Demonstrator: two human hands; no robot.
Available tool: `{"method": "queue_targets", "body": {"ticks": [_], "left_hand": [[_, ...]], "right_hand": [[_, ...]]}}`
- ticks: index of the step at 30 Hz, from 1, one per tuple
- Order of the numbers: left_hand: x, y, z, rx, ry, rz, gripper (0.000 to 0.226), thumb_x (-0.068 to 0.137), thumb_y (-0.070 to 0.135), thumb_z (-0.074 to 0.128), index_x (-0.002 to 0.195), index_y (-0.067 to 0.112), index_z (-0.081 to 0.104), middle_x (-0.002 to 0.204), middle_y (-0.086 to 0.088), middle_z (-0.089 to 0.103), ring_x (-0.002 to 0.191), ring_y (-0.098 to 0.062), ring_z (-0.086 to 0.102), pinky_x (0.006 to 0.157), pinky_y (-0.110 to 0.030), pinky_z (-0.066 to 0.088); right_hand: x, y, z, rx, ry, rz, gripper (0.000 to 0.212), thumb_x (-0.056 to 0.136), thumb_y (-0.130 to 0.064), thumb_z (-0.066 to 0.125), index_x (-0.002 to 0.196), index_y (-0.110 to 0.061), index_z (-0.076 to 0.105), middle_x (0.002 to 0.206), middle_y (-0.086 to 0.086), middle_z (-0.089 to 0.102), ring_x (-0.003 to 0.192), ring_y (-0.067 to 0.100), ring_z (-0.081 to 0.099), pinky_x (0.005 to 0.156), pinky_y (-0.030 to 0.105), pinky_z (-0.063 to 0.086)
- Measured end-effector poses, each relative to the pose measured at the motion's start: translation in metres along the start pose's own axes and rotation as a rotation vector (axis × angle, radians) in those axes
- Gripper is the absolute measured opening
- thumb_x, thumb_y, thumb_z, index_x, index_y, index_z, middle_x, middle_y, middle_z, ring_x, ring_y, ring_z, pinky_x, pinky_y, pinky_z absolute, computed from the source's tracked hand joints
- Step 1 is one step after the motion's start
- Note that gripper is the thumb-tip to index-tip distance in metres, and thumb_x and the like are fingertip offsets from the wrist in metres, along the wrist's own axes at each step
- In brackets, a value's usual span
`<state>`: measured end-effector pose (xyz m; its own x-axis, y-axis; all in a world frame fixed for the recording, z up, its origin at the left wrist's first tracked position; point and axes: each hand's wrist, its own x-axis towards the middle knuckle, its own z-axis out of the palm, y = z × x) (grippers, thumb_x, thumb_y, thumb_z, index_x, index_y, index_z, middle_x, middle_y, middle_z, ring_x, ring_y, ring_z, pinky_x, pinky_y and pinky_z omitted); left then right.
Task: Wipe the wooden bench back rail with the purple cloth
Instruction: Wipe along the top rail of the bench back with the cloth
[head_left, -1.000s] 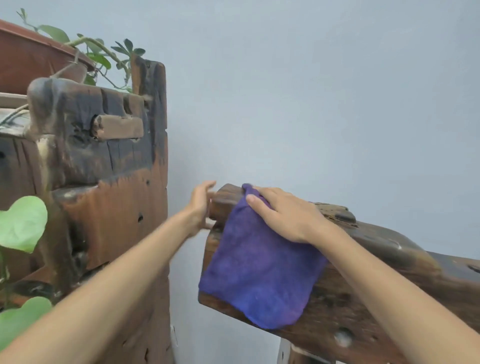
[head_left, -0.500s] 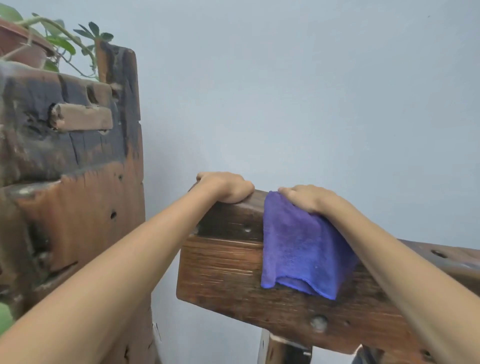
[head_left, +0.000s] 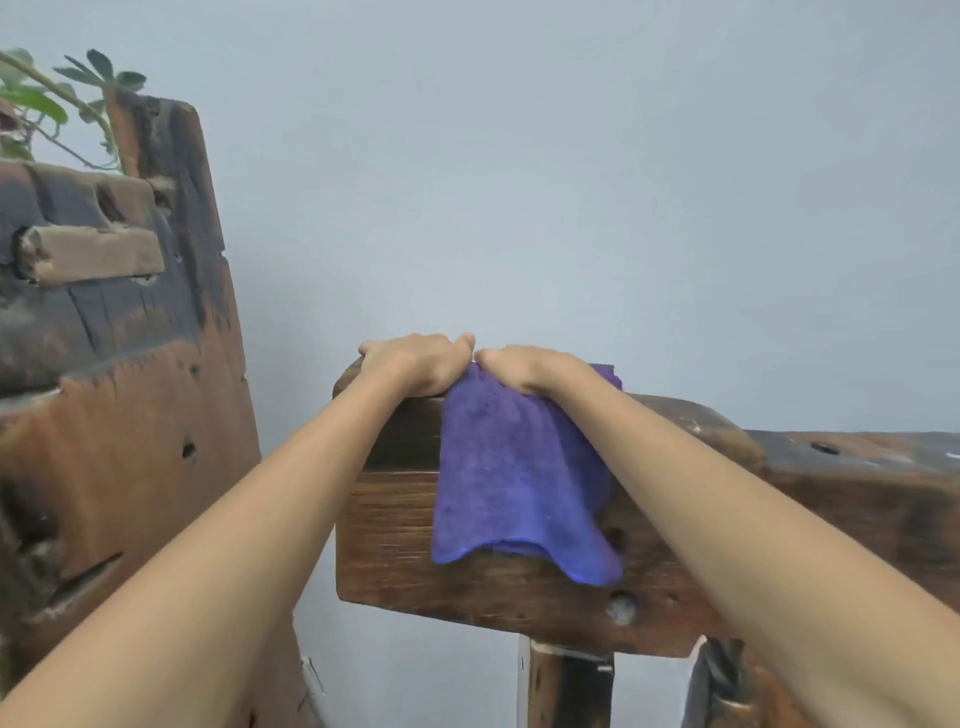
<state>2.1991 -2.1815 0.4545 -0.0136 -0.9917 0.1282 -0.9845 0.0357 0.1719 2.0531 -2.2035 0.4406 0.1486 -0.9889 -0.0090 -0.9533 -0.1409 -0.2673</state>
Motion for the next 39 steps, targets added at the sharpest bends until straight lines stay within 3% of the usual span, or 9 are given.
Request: {"method": "queue_targets", "body": {"ticks": [8, 12, 16, 20, 24, 27, 32, 35, 39], "left_hand": [[-0.004, 0.002, -0.002, 0.111, -0.056, -0.011, 0.063, 0.086, 0.061, 0.022, 0.127, 0.027, 0.056, 0.141, -0.005, 0.054, 0.126, -0.030, 0.048, 0.091, -0.052, 0.025], [-0.001, 0.005, 0.002, 0.104, -0.035, -0.035, 0.060, 0.088, 0.055, 0.020, 0.126, 0.025, 0.055, 0.140, -0.008, 0.054, 0.126, -0.033, 0.047, 0.100, -0.056, 0.023], [-0.006, 0.021, 0.009, 0.104, 0.067, -0.045, 0.043, 0.090, 0.045, 0.024, 0.108, 0.024, 0.056, 0.126, -0.010, 0.060, 0.116, -0.034, 0.051, 0.105, -0.063, 0.020], [-0.011, 0.038, 0.019, 0.049, 0.169, 0.118, 0.053, 0.096, 0.053, 0.021, 0.106, 0.019, 0.060, 0.117, -0.010, 0.064, 0.100, -0.033, 0.056, 0.094, -0.050, 0.035], [-0.011, 0.047, 0.023, 0.079, 0.087, 0.207, 0.078, 0.084, 0.077, 0.007, 0.100, 0.021, 0.058, 0.110, -0.008, 0.061, 0.107, -0.034, 0.056, 0.096, -0.057, 0.033], [-0.012, 0.046, 0.024, 0.053, 0.111, 0.234, 0.080, 0.084, 0.077, 0.001, 0.085, 0.018, 0.055, 0.101, -0.007, 0.061, 0.099, -0.034, 0.057, 0.095, -0.061, 0.031], [-0.015, 0.051, 0.025, -0.002, 0.179, 0.208, 0.076, 0.091, 0.066, 0.000, 0.095, 0.017, 0.058, 0.097, -0.009, 0.061, 0.095, -0.034, 0.057, 0.095, -0.059, 0.031], [-0.015, 0.048, 0.026, -0.039, 0.177, 0.209, 0.075, 0.093, 0.064, 0.000, 0.092, 0.017, 0.057, 0.094, -0.009, 0.060, 0.093, -0.034, 0.057, 0.095, -0.059, 0.031], [-0.012, 0.049, 0.030, -0.062, 0.253, 0.210, 0.085, 0.092, 0.066, -0.003, 0.082, 0.014, 0.064, 0.088, -0.010, 0.063, 0.084, -0.033, 0.057, 0.092, -0.055, 0.035]], "right_hand": [[-0.128, 0.078, 0.039, -0.089, 0.506, -0.106, 0.071, 0.092, -0.079, 0.015, 0.153, -0.047, 0.035, 0.163, -0.015, 0.034, 0.150, 0.012, 0.031, 0.111, 0.044, 0.035], [-0.122, 0.143, 0.012, 0.058, 0.371, 0.169, 0.055, 0.098, -0.063, 0.017, 0.141, -0.050, 0.048, 0.151, -0.013, 0.052, 0.138, 0.022, 0.048, 0.103, 0.047, 0.038], [-0.064, 0.134, -0.010, 0.213, 0.110, 0.318, 0.047, 0.104, -0.034, 0.027, 0.126, -0.015, 0.064, 0.148, 0.015, 0.054, 0.127, 0.031, 0.053, 0.111, 0.043, 0.034], [-0.071, 0.116, -0.001, 0.231, 0.190, 0.262, 0.055, 0.103, -0.040, 0.020, 0.130, -0.019, 0.062, 0.149, 0.011, 0.054, 0.133, 0.031, 0.051, 0.111, 0.047, 0.035], [-0.121, 0.132, 0.031, 0.064, 0.511, 0.084, 0.059, 0.094, -0.065, 0.007, 0.099, -0.035, 0.058, 0.122, -0.012, 0.065, 0.119, 0.019, 0.057, 0.080, 0.042, 0.036], [-0.097, 0.157, 0.006, 0.140, 0.287, 0.249, 0.055, 0.102, -0.051, 0.018, 0.131, -0.031, 0.060, 0.148, -0.002, 0.054, 0.133, 0.024, 0.049, 0.100, 0.043, 0.036], [-0.039, 0.135, -0.011, 0.311, 0.141, 0.354, 0.034, 0.104, -0.015, 0.029, 0.111, -0.005, 0.060, 0.132, 0.014, 0.056, 0.115, 0.027, 0.053, 0.104, 0.036, 0.038], [-0.064, 0.122, 0.001, 0.282, 0.225, 0.232, 0.059, 0.104, -0.047, 0.021, 0.135, -0.013, 0.058, 0.148, 0.011, 0.053, 0.134, 0.030, 0.050, 0.110, 0.043, 0.035], [-0.129, 0.120, 0.045, 0.006, 0.673, 0.019, 0.059, 0.095, -0.069, 0.022, 0.119, -0.031, 0.059, 0.120, -0.007, 0.069, 0.112, 0.025, 0.063, 0.076, 0.037, 0.038]]}}
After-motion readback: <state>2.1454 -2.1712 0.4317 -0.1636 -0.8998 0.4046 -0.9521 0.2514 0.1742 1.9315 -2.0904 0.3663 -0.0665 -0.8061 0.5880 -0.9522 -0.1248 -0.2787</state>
